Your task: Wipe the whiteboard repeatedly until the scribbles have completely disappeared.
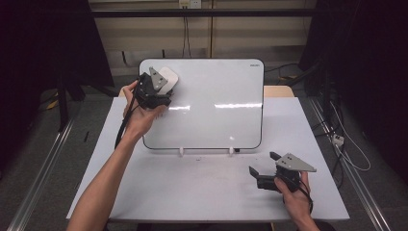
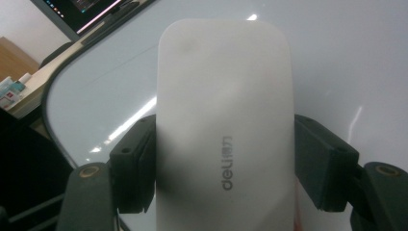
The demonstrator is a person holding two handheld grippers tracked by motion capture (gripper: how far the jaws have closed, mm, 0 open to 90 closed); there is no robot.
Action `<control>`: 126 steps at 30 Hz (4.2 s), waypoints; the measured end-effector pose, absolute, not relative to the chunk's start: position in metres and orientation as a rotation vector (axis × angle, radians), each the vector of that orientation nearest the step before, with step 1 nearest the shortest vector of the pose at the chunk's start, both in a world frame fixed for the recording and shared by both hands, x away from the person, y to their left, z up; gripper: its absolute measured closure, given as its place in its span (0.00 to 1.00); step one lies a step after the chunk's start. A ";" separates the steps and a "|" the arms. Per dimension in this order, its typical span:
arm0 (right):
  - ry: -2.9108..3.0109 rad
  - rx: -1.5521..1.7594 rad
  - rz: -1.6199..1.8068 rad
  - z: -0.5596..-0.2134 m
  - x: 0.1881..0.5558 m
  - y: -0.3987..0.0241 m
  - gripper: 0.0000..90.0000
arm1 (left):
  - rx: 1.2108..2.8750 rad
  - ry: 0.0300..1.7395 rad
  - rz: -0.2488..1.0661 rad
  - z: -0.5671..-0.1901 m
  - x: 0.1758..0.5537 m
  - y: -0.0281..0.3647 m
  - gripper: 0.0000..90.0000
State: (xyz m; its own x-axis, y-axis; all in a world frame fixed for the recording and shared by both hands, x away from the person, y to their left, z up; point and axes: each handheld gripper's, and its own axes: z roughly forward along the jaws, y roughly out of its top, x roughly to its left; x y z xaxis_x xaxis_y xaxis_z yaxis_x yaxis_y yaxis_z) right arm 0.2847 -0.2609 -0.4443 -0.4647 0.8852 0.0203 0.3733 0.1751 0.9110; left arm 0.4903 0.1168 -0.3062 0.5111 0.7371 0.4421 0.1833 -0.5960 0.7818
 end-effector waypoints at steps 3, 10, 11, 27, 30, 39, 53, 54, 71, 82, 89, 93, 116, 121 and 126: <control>1.928 1.179 1.259 -0.444 0.284 -0.261 0.08 | 2.074 0.743 1.034 -0.308 0.488 0.115 0.35; 1.928 1.179 1.260 -0.444 0.284 -0.261 0.08 | 2.086 0.712 1.030 -0.319 0.479 0.104 0.35; 1.929 1.176 1.260 -0.444 0.284 -0.261 0.08 | 2.099 0.704 1.024 -0.321 0.478 0.102 0.35; 1.926 1.184 1.262 -0.444 0.284 -0.262 0.08 | 2.108 0.680 1.025 -0.322 0.475 0.101 0.35; 1.926 1.184 1.260 -0.444 0.284 -0.262 0.08 | 2.108 0.688 1.024 -0.319 0.478 0.104 0.35; 1.924 1.186 1.261 -0.444 0.284 -0.262 0.08 | 2.084 0.728 1.042 -0.306 0.489 0.122 0.35; 1.930 1.184 1.260 -0.445 0.285 -0.260 0.08 | 2.036 0.802 1.029 -0.304 0.493 0.130 0.35; 1.930 1.182 1.260 -0.445 0.285 -0.260 0.08 | 2.043 0.796 1.031 -0.306 0.492 0.127 0.35; 1.937 1.177 1.263 -0.445 0.285 -0.258 0.08 | 2.134 0.662 1.032 -0.348 0.452 0.099 0.35; 1.929 1.182 1.261 -0.445 0.285 -0.261 0.08 | 2.104 0.735 1.009 -0.336 0.465 0.123 0.35; 1.933 1.184 1.258 -0.445 0.285 -0.260 0.08 | 2.069 0.792 0.994 -0.322 0.478 0.147 0.35; 1.933 1.185 1.256 -0.445 0.286 -0.260 0.08 | 2.072 0.789 1.001 -0.322 0.478 0.148 0.35; 1.940 1.174 1.258 -0.445 0.287 -0.257 0.08 | 2.123 0.732 1.010 -0.350 0.453 0.117 0.35; 1.942 1.176 1.259 -0.445 0.287 -0.257 0.08 | 2.137 0.723 1.002 -0.352 0.451 0.109 0.35; 1.940 1.179 1.260 -0.445 0.288 -0.257 0.08 | 2.143 0.707 0.983 -0.345 0.457 0.111 0.35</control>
